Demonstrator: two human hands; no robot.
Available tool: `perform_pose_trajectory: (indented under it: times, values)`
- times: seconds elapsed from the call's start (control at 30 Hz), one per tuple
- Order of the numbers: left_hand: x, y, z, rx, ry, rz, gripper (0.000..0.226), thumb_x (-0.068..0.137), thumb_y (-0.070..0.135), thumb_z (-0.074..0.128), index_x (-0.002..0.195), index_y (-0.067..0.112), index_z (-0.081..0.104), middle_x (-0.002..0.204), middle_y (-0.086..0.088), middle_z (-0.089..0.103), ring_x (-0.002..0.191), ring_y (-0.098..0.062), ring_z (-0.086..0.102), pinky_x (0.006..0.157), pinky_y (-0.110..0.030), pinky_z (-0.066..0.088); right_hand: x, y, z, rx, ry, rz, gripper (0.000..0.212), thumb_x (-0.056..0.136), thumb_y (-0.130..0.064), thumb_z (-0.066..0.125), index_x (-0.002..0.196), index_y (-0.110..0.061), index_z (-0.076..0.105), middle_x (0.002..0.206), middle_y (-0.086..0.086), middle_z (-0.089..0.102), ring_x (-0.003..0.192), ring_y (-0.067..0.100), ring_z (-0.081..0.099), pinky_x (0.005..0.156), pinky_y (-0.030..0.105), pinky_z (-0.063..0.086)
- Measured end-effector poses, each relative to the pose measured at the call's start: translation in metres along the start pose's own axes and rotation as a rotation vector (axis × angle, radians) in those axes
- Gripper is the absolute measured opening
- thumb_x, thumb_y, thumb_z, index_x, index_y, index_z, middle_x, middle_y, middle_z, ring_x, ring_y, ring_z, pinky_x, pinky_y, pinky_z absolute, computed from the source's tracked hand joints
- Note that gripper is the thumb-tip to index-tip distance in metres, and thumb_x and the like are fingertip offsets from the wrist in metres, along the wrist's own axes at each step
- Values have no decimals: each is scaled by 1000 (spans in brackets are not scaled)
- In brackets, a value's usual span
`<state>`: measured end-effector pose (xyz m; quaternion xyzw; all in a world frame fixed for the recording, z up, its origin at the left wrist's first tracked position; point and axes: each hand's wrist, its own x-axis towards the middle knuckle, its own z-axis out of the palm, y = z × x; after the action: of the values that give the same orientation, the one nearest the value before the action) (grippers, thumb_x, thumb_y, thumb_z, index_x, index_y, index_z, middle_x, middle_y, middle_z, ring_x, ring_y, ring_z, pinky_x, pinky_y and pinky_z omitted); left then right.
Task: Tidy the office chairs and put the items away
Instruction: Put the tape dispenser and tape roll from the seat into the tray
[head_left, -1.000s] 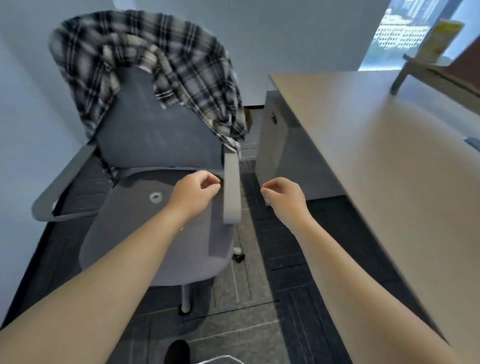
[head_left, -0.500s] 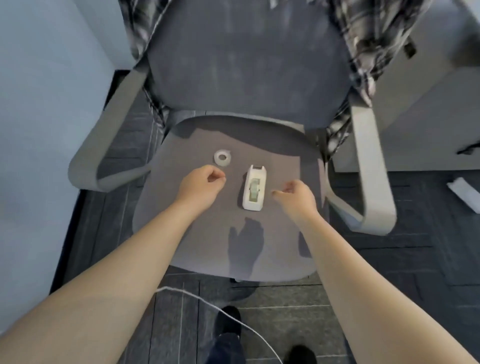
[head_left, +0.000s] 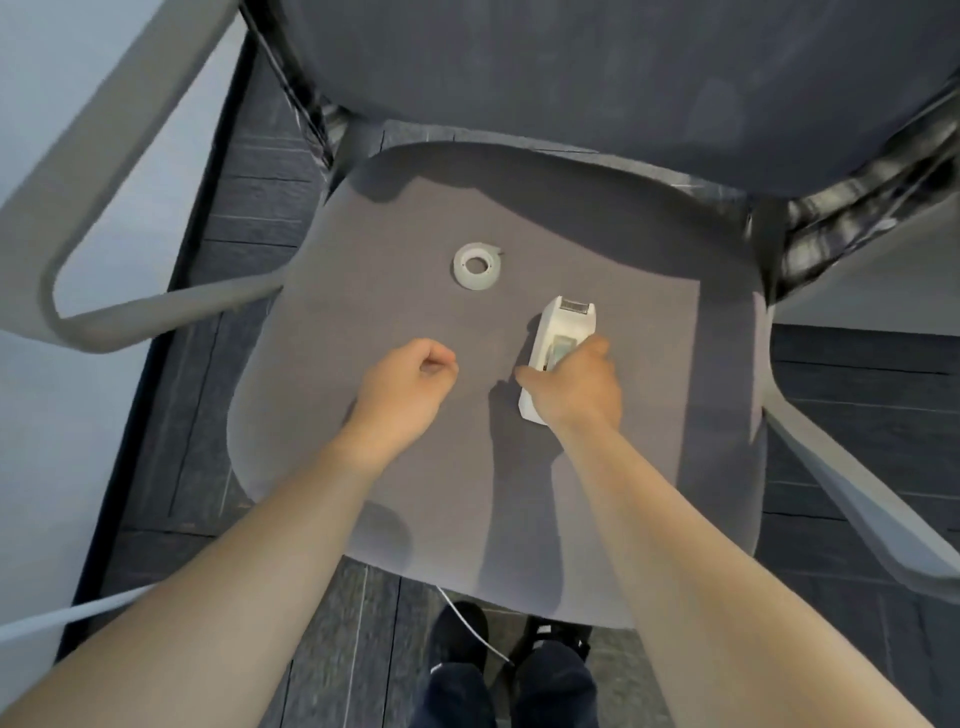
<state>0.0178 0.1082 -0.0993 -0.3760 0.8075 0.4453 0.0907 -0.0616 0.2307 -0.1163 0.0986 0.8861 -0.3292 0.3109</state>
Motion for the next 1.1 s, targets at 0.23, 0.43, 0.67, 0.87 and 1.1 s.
perform_pose_trajectory:
  times: [0.23,0.43,0.67,0.87,1.1]
  values:
    - [17,18,10,38,25,-58,31,86,16,53,117,8,53,122,-9,58,105,-22,55,94,-28,39,10,2,-34,249,-69,-4,54,75,-16,66,122,-8,40,110,7,59,88,26,52,72,29,39]
    - [74,47,11,216,64,32,57,80,17,62,132,11,39,137,-15,44,123,-32,46,100,-38,38,23,-14,-54,375,-25,-91,55,76,-10,66,125,-10,40,94,-4,51,85,19,51,69,26,42]
    - [116,49,35,512,-34,103,74,82,24,63,143,22,20,152,-11,21,135,-36,24,111,-45,28,29,-5,-47,393,-25,-109,61,76,-6,66,129,-13,36,79,-22,40,81,11,49,51,10,37]
    - [111,33,30,679,-41,118,51,79,15,62,126,15,42,132,-21,38,118,-42,42,97,-47,41,18,7,-41,420,9,-87,62,76,-3,65,130,-12,36,79,-23,38,80,11,48,53,9,35]
    - [50,43,-3,185,-108,105,31,71,15,66,93,20,44,112,-12,54,87,-26,50,70,-29,35,-33,-9,-52,476,96,-80,63,76,-4,64,131,-12,34,86,-12,43,89,17,48,59,21,39]
